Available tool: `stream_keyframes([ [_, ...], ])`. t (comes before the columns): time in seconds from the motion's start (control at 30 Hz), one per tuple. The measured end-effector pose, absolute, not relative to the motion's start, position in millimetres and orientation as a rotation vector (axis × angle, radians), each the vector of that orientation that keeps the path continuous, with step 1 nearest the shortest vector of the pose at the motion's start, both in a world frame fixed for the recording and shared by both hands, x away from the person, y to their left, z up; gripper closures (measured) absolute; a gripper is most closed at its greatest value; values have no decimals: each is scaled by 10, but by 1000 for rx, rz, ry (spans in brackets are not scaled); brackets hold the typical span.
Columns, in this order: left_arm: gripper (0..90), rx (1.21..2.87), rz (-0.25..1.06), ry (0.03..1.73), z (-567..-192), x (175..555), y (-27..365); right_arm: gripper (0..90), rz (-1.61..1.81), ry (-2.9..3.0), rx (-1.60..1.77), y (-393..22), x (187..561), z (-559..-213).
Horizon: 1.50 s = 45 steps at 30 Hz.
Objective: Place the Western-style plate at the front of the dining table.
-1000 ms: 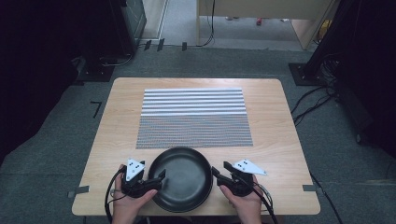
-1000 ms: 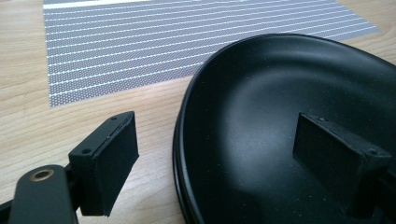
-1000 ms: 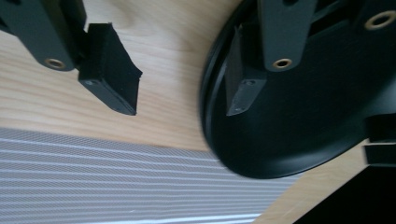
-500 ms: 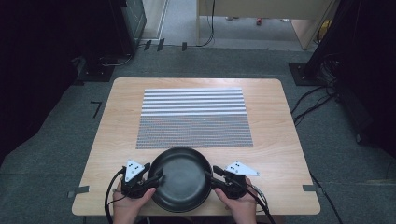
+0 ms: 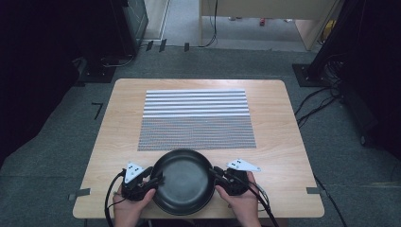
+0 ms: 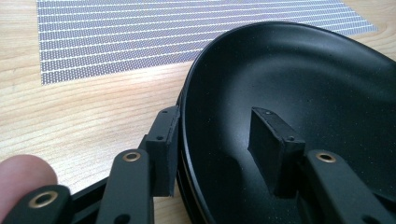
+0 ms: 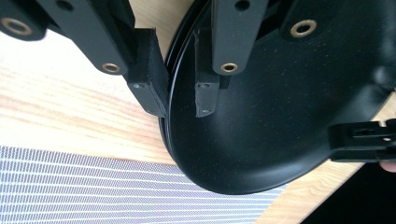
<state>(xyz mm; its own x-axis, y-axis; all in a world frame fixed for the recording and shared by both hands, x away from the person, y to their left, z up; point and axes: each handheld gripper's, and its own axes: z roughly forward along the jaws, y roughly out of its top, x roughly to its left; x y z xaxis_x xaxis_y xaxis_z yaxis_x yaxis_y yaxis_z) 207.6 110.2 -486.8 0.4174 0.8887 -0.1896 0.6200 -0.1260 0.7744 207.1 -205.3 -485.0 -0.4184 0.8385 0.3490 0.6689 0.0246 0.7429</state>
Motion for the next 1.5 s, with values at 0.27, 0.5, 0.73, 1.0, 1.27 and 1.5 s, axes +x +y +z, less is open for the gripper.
stream_keyframes([
  [0.27, 598, 1844, 376, 1300, -4870, 2067, 1154, 801, 1535, 2075, 1723, -2218, 2082, -4960],
  [0.5, 610, 1843, 355, 1311, -4868, 2050, 1205, 838, 1658, 2010, 1839, -2306, 2051, -5041],
  [0.73, 602, 1848, 331, 1324, -4903, 2020, 1225, 853, 1634, 1979, 1821, -2275, 2009, -5029],
  [1.0, 589, 1837, 325, 1335, -4913, 2021, 1220, 860, 1636, 1941, 1871, -2264, 1994, -5024],
  [1.27, 590, 1836, 325, 1333, -4915, 2019, 1222, 900, 1640, 1920, 1913, -2285, 1987, -4990],
  [1.5, 586, 1833, 302, 1328, -4919, 2025, 1242, 897, 1741, 2087, 1834, -2040, 1945, -4950],
])
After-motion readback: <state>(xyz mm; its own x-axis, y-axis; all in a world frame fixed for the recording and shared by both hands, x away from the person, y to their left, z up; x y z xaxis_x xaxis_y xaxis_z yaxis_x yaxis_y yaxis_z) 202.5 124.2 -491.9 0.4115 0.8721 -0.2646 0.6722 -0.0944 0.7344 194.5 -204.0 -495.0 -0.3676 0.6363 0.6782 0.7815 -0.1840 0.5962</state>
